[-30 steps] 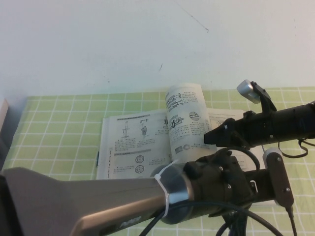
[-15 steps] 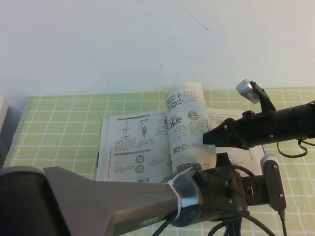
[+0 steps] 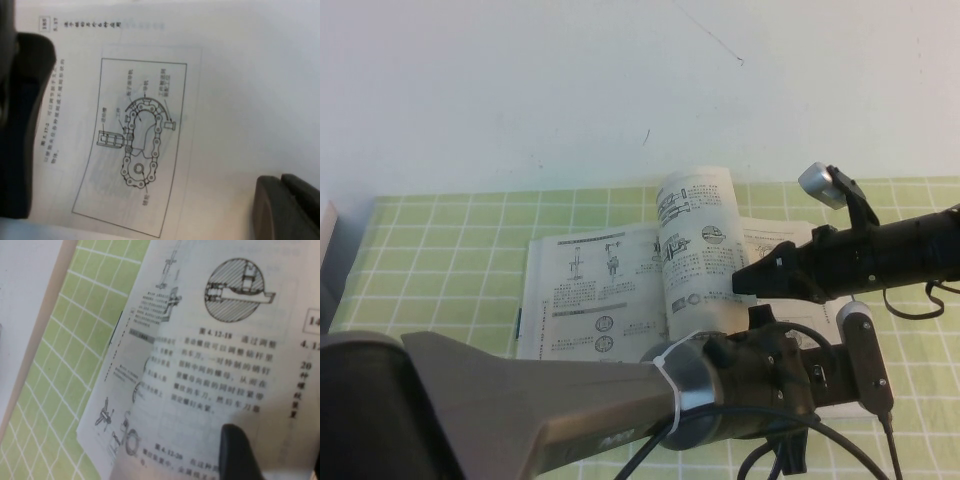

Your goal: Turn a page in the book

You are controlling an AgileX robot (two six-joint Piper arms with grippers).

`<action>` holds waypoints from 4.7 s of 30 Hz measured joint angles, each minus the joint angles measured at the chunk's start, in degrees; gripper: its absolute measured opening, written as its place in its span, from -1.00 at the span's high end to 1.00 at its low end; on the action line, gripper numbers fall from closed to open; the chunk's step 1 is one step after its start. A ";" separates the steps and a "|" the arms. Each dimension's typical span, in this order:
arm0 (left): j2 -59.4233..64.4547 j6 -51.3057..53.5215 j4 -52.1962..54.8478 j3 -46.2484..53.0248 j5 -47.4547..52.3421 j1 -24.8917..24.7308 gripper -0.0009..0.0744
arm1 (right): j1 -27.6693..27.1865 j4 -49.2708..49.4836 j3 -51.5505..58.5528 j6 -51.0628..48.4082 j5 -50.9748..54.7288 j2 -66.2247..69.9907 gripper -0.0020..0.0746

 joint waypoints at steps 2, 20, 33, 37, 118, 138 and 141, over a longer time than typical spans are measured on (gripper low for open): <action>0.00 -0.11 -0.13 -0.08 0.00 0.00 0.99 | -0.10 0.00 0.00 -0.03 0.00 0.00 0.10; 0.00 -0.23 -1.10 -0.08 -0.12 0.14 0.99 | -9.22 -1.10 -0.53 -0.46 8.32 0.00 -0.18; 0.00 -0.46 -1.28 -0.08 -0.12 0.14 0.99 | -9.49 -3.01 -0.66 -2.55 2.31 0.00 -0.08; 0.00 -0.46 -1.28 -0.08 -0.12 0.14 0.99 | -9.49 -3.01 -0.66 -3.54 -1.65 0.00 0.26; -37.24 -29.56 2.46 12.91 1.58 20.77 0.99 | -9.75 1.89 11.69 -14.98 -11.88 -31.16 0.95; -84.68 -29.67 -4.88 53.14 -10.34 21.12 0.99 | -9.75 13.60 40.78 -35.61 -20.34 -72.53 0.95; -90.81 -29.67 -5.12 56.68 -9.70 21.12 0.99 | -9.75 13.60 42.78 -35.74 -19.18 -74.71 0.95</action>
